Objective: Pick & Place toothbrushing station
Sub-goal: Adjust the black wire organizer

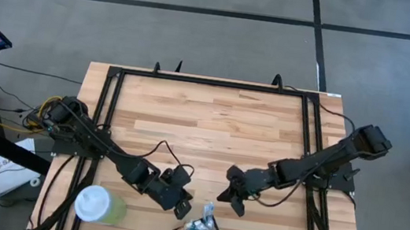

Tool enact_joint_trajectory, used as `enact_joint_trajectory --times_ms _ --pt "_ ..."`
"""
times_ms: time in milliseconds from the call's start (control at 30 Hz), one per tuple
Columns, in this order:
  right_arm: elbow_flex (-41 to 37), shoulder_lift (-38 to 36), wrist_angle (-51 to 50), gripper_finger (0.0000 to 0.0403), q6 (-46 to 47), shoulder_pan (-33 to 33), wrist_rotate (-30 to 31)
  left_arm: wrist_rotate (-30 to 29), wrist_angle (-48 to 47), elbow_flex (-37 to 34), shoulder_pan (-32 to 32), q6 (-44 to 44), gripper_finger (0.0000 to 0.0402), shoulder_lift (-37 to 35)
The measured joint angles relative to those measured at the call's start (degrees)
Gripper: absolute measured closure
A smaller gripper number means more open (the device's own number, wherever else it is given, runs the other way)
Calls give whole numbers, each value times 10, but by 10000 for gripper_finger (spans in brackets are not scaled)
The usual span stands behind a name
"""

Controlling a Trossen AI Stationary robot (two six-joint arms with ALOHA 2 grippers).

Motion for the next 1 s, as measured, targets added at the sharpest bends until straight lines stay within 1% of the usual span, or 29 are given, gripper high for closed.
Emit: enact_joint_trajectory --times_ms 67,167,333,500,700,1000 --pt "-2 19 4 403 0 0 -5 -5 -1 0 0 -4 401 0" --pt "1 60 52 403 11 -2 -32 -6 0 0 0 -4 401 0" --pt "14 131 128 403 40 9 -60 -8 0 0 0 -5 401 0" --pt "46 176 135 403 44 18 -60 -8 -2 0 -4 -13 401 0" --pt "54 193 131 403 44 17 -92 -8 -3 0 -8 -14 401 0" --pt "53 193 86 403 38 6 -83 -8 -4 0 -9 -14 401 0"
